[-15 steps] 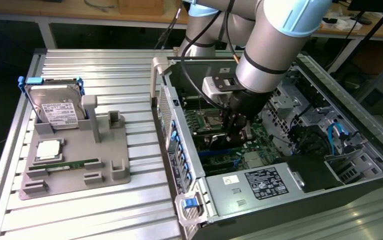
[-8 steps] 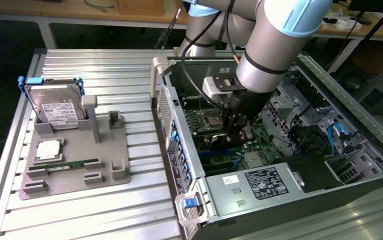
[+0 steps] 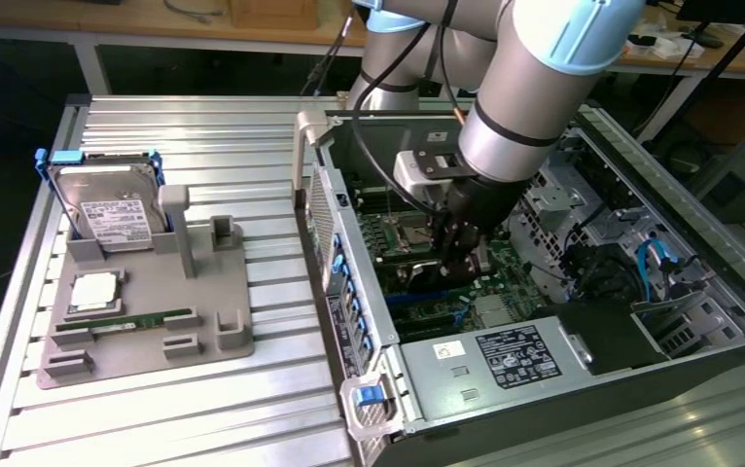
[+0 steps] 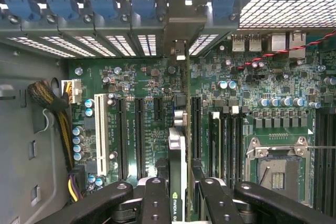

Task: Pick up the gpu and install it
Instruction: 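Insert the gpu into the slot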

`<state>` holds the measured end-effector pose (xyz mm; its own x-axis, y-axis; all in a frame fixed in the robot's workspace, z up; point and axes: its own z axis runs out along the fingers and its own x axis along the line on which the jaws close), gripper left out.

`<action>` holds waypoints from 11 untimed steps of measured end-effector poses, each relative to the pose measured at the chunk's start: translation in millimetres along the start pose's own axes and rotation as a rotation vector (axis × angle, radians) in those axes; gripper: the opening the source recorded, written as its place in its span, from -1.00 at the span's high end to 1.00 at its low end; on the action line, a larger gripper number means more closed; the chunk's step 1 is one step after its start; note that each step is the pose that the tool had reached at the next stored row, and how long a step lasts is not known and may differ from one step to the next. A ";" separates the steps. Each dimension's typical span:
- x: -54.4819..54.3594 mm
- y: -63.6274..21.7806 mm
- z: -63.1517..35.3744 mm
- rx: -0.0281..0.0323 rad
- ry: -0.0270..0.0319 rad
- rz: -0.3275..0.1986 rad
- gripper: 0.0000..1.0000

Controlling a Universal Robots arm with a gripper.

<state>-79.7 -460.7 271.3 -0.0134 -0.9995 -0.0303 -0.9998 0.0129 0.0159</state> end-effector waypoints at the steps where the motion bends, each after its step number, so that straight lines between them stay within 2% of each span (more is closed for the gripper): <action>1: 0.0 0.0 0.3 0.0000 0.0000 0.000 0.47; 11: 0.1 0.0 2.8 0.0001 -0.0001 0.000 0.47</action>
<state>-79.7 -460.7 268.6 -0.0133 -0.9994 -0.0304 -0.9998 0.0129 0.0159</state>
